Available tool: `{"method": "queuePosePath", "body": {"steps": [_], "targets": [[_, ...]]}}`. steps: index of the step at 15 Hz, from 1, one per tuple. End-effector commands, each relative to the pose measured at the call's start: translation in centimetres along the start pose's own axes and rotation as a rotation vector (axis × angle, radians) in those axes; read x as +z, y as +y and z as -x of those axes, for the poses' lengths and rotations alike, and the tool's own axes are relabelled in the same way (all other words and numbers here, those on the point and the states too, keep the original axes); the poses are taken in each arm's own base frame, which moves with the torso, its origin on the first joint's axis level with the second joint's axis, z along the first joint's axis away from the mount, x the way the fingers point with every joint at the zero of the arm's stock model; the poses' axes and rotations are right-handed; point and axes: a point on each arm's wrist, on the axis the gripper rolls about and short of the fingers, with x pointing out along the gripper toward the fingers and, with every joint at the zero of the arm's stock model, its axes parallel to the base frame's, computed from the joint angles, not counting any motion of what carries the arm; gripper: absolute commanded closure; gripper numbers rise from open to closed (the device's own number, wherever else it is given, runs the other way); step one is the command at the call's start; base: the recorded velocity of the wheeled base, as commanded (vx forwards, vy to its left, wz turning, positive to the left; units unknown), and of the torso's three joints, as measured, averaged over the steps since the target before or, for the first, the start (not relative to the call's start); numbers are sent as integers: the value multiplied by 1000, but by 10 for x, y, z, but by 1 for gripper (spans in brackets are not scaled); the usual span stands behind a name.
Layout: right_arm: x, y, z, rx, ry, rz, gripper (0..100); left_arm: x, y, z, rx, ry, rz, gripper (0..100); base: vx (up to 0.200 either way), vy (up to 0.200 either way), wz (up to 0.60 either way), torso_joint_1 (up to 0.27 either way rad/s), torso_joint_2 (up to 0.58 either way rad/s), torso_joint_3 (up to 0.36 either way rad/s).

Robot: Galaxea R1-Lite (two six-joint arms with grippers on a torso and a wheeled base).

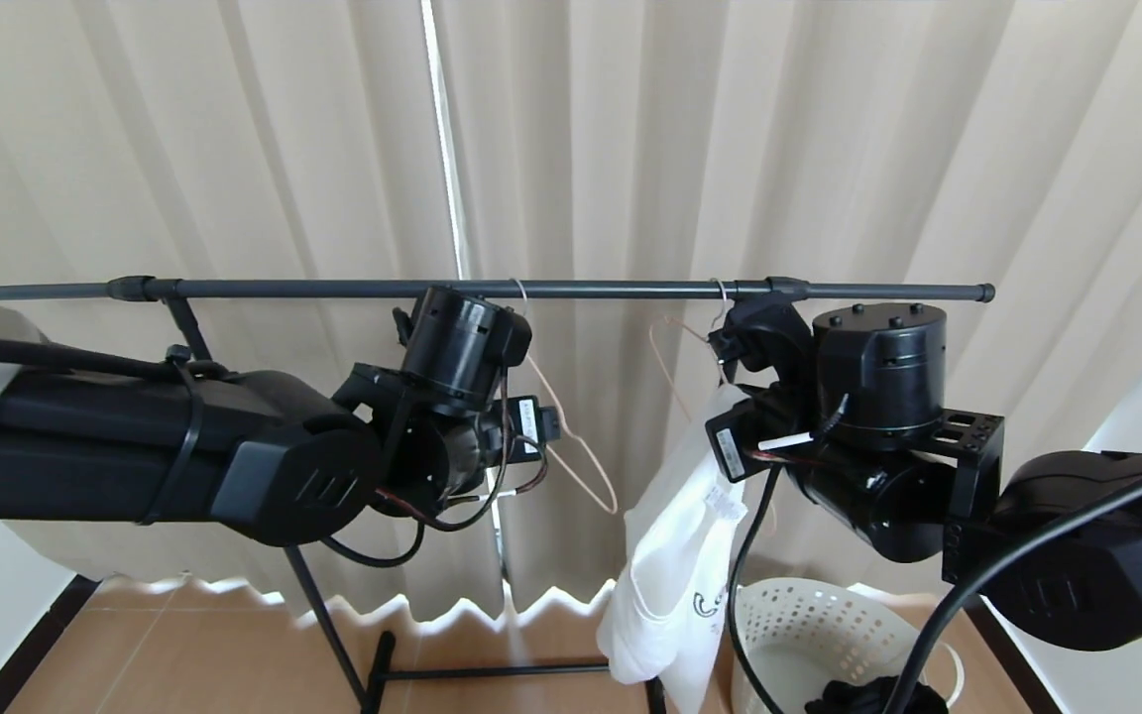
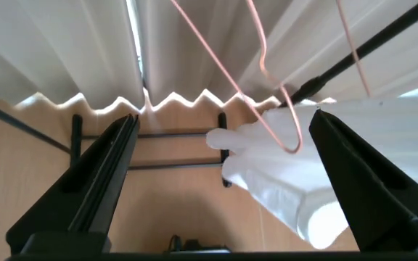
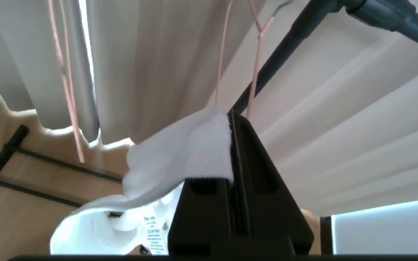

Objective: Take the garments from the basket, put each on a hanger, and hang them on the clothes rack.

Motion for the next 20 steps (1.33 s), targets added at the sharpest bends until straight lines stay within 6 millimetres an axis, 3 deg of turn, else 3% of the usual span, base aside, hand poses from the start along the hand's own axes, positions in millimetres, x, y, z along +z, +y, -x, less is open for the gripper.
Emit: {"method": "queuePosePath", "body": {"steps": [1,3,4,5,12,20], "targets": [[-2,-2,6,22,0,21,100,-3,1,-17,14,-4,0,0,0,0,0,0,0,0],[-7,-6,15,65,1,66,100,1,2,-35,16,-51,31,0,0,0,0,0,0,0],[-7,-6,15,66,1,68,100,1,2,-35,16,-51,31,0,0,0,0,0,0,0],[-9,-6,16,73,3,79,100,5,4,-52,26,-78,52,0,0,0,0,0,0,0],[-10,-6,15,74,7,83,100,12,7,-100,29,-177,107,0,0,0,0,0,0,0],[-11,-5,14,77,11,85,100,-2,7,-123,49,-165,55,0,0,0,0,0,0,0]]}}
